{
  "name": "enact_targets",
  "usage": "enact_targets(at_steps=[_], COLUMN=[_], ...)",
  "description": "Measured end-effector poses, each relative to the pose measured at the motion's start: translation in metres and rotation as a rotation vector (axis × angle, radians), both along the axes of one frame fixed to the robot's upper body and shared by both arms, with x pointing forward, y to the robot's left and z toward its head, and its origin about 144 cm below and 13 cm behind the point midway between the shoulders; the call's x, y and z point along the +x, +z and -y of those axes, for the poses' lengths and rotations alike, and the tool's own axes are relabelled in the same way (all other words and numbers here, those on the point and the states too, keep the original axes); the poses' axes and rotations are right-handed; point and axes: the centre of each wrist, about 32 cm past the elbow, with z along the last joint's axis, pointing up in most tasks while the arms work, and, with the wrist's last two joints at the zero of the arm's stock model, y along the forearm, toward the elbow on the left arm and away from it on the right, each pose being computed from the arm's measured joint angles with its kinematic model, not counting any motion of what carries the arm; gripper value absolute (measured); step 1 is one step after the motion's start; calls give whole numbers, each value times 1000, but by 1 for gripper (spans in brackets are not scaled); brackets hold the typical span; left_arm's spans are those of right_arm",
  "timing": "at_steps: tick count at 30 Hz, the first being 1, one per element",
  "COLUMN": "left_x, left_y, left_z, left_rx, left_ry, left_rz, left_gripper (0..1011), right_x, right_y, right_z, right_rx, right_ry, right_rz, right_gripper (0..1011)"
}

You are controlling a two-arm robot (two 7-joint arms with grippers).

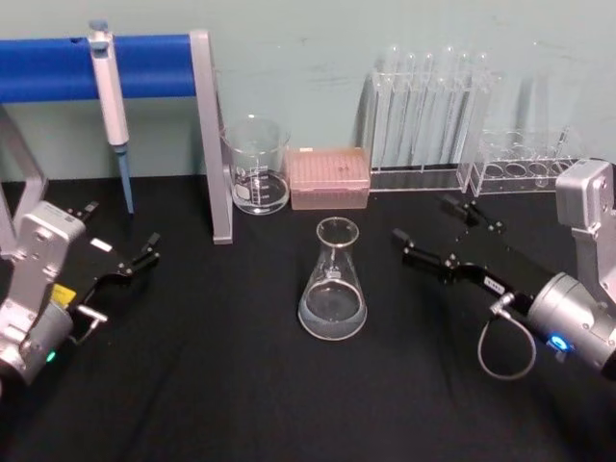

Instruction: Grasp the erlenmeyer flask with one hand, shake it three times, then place it back.

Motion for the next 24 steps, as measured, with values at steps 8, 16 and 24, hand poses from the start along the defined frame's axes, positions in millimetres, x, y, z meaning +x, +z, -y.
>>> enact_targets(at_steps=[8, 16, 24], left_x=[0, 0, 0], left_y=[0, 0, 0], left_z=[0, 0, 0], left_rx=[0, 0, 0], left_ry=[0, 0, 0], left_rz=[0, 0, 0], left_gripper=[1001, 1001, 1001], right_x=[11, 24, 32], right_y=[-4, -10, -20], right_z=[-14, -30, -38], right_rx=[35, 46, 42], right_ry=[-138, -243, -307], right_rz=[35, 41, 5], right_gripper=[1000, 1000, 1000])
